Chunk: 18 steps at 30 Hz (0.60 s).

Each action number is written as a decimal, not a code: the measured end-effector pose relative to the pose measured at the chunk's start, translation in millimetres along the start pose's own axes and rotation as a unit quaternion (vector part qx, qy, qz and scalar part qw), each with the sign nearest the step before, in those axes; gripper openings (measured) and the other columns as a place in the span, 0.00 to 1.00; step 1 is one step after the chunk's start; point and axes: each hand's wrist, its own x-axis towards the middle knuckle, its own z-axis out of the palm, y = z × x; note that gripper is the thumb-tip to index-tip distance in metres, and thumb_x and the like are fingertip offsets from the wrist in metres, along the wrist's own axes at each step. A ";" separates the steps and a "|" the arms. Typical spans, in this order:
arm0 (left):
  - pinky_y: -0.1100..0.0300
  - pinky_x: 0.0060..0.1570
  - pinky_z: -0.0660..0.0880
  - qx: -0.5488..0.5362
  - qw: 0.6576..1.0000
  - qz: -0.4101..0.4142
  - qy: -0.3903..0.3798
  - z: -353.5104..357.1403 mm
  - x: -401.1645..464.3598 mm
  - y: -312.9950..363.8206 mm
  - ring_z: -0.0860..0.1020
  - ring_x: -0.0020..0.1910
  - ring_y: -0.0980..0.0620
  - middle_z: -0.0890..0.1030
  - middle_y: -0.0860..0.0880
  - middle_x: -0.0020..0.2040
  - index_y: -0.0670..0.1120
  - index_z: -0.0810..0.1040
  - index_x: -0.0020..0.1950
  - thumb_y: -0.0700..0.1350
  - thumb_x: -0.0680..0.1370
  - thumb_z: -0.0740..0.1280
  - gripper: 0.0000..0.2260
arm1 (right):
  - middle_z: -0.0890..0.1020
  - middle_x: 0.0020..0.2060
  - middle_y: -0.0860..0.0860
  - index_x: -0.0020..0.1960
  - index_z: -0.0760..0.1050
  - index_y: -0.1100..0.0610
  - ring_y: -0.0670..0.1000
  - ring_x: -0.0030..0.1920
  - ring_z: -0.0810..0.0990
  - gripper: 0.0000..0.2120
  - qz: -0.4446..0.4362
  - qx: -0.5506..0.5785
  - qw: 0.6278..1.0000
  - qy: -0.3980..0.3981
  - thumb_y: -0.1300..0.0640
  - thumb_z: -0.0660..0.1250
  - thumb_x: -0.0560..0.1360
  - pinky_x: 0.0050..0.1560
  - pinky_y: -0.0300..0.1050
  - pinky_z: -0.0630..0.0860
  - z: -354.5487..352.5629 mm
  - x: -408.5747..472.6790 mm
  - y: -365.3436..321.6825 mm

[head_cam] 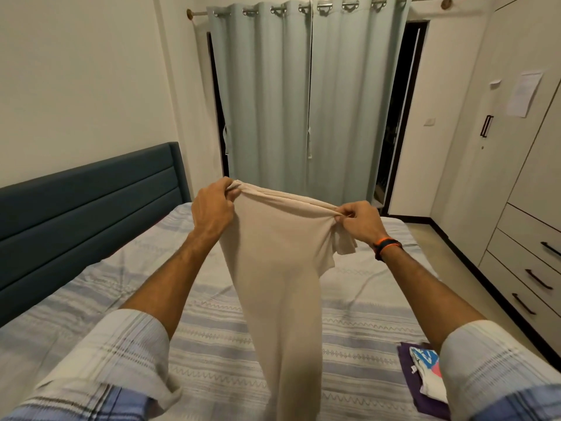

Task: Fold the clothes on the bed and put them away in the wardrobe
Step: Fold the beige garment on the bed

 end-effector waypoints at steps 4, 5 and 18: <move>0.54 0.49 0.74 0.019 0.999 0.026 -0.023 0.4 -3.6 1.2 0.79 0.48 0.47 0.83 0.46 0.52 0.46 0.80 0.58 0.52 0.81 0.63 0.13 | 0.83 0.41 0.50 0.50 0.86 0.56 0.51 0.46 0.79 0.09 0.004 -0.037 0.999 -0.019 0.61 0.67 0.75 0.46 0.43 0.72 -5.6 -1.4 4.7; 0.54 0.50 0.74 0.013 0.999 0.029 -0.015 1.4 -5.1 2.1 0.79 0.49 0.46 0.83 0.45 0.52 0.46 0.80 0.59 0.51 0.81 0.63 0.13 | 0.83 0.40 0.49 0.50 0.86 0.55 0.51 0.46 0.79 0.09 0.002 -0.030 1.000 -0.002 0.61 0.67 0.75 0.45 0.42 0.72 -5.7 -3.0 6.6; 0.51 0.48 0.77 0.023 0.997 0.010 -0.073 19.2 -0.8 8.5 0.80 0.45 0.46 0.83 0.47 0.44 0.47 0.82 0.50 0.51 0.80 0.66 0.09 | 0.84 0.43 0.51 0.49 0.86 0.55 0.53 0.48 0.79 0.07 0.035 -0.043 0.998 -0.030 0.59 0.69 0.75 0.48 0.44 0.74 -8.6 -16.1 27.6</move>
